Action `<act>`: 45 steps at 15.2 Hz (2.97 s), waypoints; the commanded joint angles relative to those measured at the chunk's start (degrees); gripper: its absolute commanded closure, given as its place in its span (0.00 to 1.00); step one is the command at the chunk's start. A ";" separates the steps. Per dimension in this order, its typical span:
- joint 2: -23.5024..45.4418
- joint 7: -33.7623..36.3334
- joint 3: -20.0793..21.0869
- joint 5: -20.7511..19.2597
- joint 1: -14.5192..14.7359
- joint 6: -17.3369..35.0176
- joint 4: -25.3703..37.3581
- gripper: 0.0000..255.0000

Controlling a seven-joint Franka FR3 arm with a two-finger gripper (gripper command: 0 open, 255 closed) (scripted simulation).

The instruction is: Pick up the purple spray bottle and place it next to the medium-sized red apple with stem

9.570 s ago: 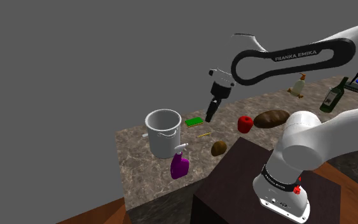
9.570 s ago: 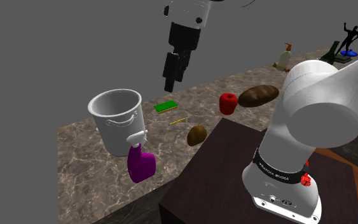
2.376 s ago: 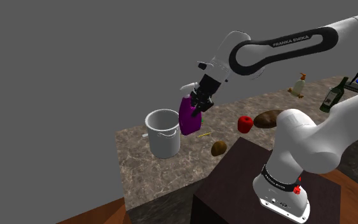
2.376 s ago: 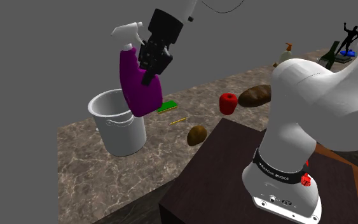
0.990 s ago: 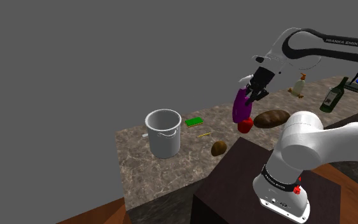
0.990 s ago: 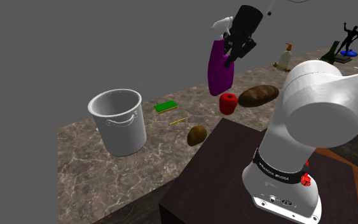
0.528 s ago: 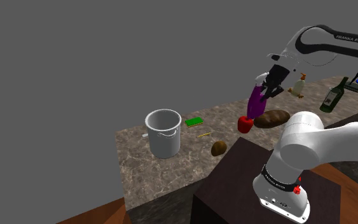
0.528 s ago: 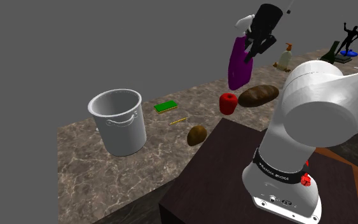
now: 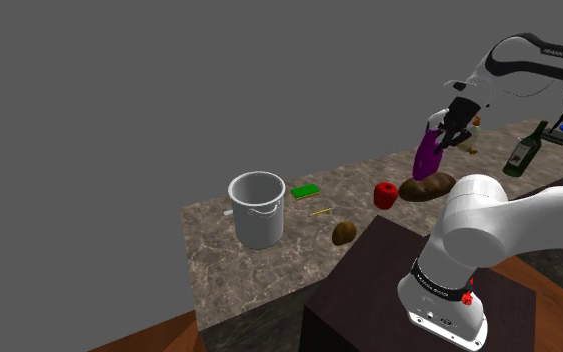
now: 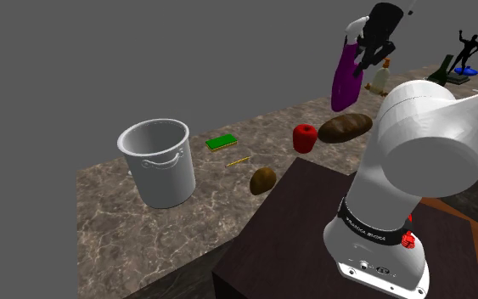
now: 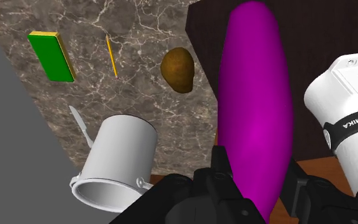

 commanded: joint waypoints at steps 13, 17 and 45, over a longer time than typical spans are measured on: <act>-0.46 -2.92 -7.87 -5.94 -0.05 6.67 -5.26 1.00; -0.43 -3.50 -10.40 -7.73 0.21 8.99 -6.84 1.00; 0.44 -6.33 -32.94 -21.82 7.99 25.58 -12.06 1.00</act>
